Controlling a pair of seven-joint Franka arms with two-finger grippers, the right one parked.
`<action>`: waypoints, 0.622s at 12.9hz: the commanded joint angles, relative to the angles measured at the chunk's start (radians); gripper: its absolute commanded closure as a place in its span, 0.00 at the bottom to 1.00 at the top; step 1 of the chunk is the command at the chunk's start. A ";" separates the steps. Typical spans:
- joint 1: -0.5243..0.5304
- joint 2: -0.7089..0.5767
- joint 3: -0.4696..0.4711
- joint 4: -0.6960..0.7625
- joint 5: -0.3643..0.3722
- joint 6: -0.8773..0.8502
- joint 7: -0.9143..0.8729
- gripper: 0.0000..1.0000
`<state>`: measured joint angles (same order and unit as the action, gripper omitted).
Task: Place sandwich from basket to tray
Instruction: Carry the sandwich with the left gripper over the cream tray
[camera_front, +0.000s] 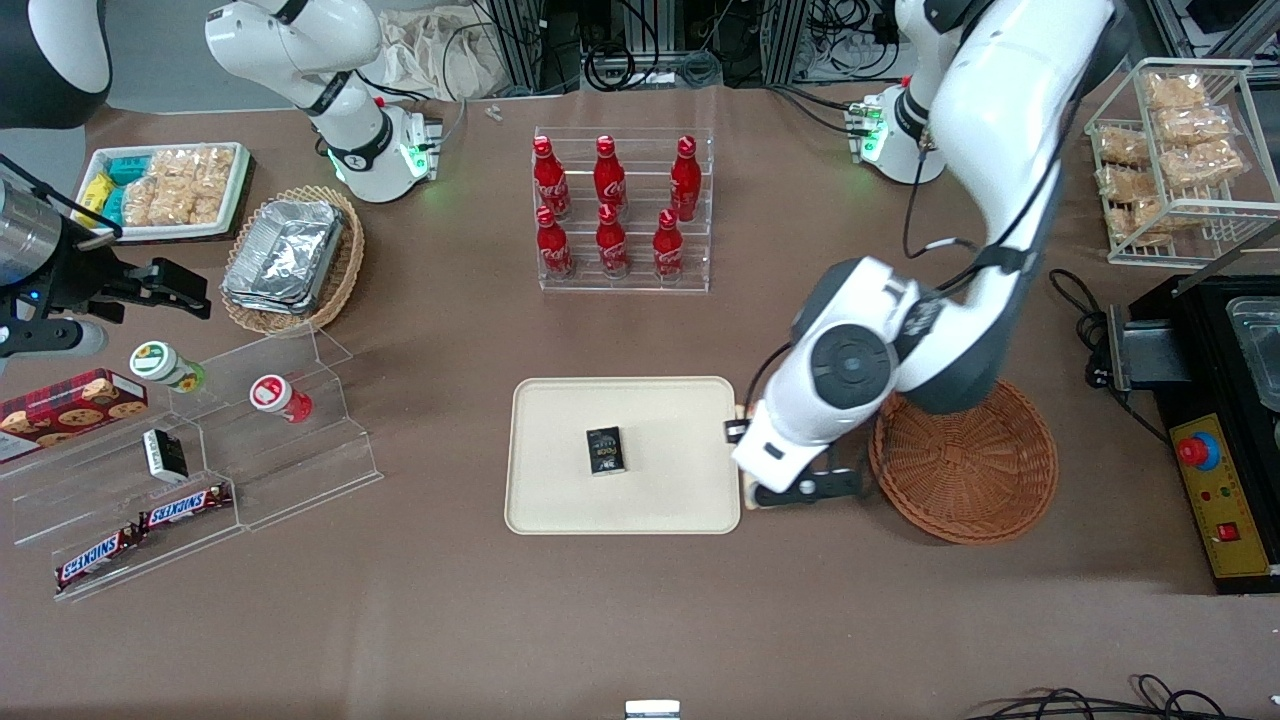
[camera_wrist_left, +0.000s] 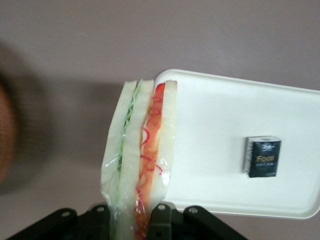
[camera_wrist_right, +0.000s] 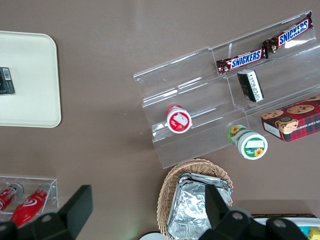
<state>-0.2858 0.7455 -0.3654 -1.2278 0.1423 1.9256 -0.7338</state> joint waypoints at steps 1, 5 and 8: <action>-0.071 0.104 0.005 0.059 0.020 0.047 -0.033 1.00; -0.087 0.129 0.006 -0.002 0.045 0.100 -0.026 1.00; -0.092 0.146 0.008 -0.029 0.082 0.174 -0.027 0.76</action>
<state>-0.3664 0.8856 -0.3640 -1.2487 0.1913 2.0643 -0.7539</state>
